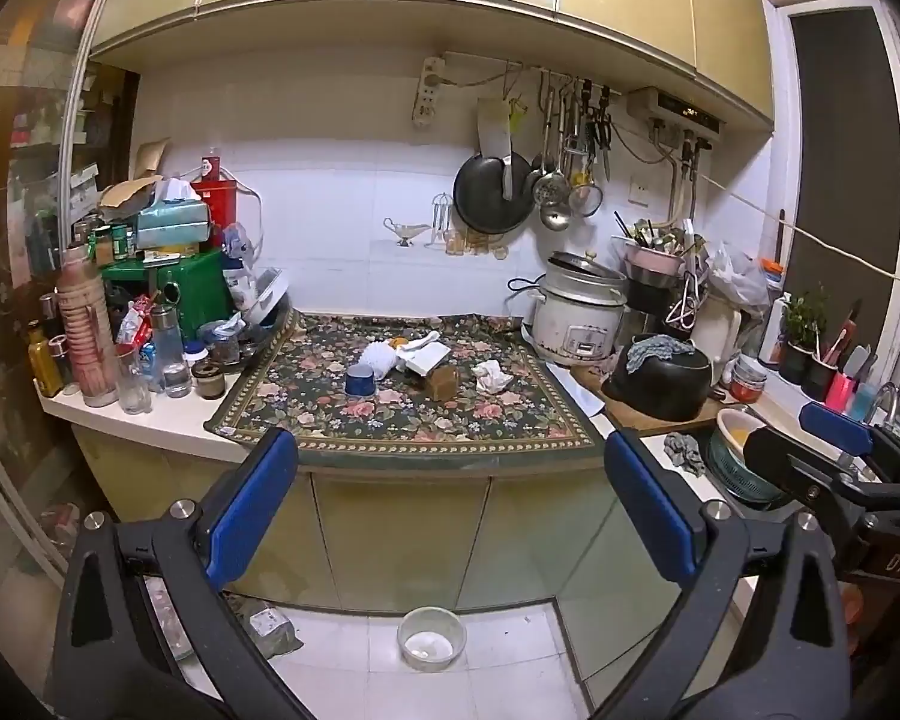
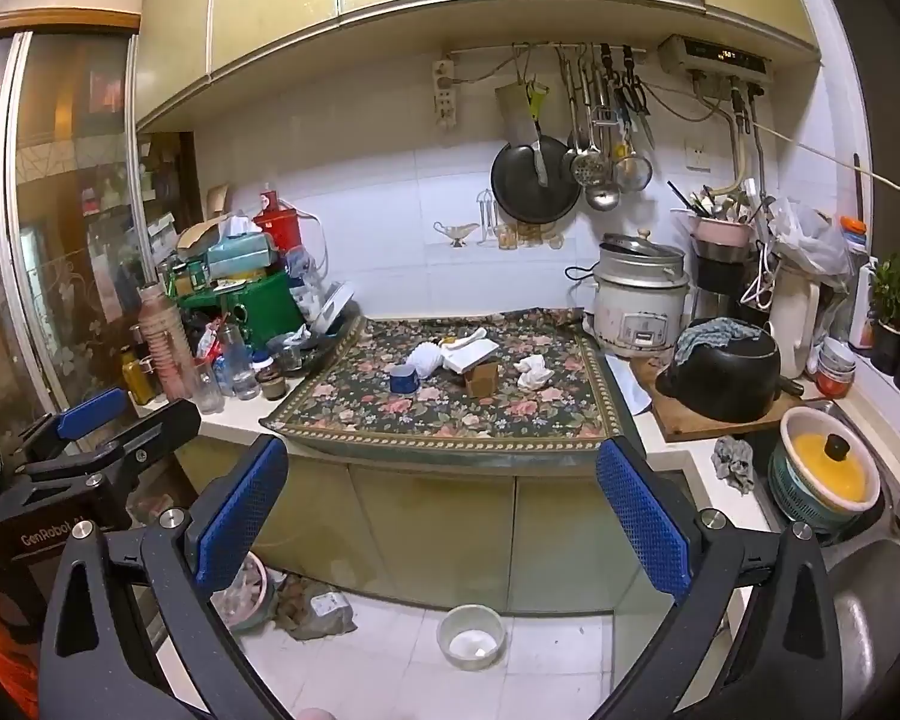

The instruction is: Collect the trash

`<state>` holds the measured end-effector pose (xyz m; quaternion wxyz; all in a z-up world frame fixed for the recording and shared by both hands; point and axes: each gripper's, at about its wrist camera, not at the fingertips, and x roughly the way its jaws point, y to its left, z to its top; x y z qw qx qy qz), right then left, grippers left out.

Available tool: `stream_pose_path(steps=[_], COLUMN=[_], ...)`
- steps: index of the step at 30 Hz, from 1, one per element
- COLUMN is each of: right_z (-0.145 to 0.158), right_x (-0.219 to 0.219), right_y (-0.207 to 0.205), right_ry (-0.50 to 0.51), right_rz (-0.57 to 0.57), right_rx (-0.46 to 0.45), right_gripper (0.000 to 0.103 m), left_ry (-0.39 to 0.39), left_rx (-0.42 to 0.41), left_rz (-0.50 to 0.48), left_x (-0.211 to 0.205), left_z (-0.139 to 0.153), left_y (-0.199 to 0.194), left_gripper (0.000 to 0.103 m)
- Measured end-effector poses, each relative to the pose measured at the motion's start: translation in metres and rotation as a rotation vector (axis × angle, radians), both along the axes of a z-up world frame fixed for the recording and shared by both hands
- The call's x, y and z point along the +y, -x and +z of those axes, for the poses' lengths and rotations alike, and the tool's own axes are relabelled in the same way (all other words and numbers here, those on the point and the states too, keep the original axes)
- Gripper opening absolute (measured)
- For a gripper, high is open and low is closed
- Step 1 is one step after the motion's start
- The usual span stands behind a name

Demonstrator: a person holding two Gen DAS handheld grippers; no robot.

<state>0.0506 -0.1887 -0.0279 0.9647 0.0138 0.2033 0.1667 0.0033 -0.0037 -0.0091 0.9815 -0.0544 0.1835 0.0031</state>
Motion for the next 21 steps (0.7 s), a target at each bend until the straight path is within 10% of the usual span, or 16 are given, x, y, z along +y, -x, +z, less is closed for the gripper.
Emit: stream_pose_path(steps=[21], right_z=[-0.003], right_x=[0.000], right_y=[-0.002], right_ry=[0.009], right_rz=[-0.001], right_rx=[0.017], right_gripper=[0.102], left_ry=[0.007], left_rx=[0.033], left_rz=[0.012], left_x=[0.004], left_z=[-0.013], left_y=[-0.003], left_gripper=[0.103])
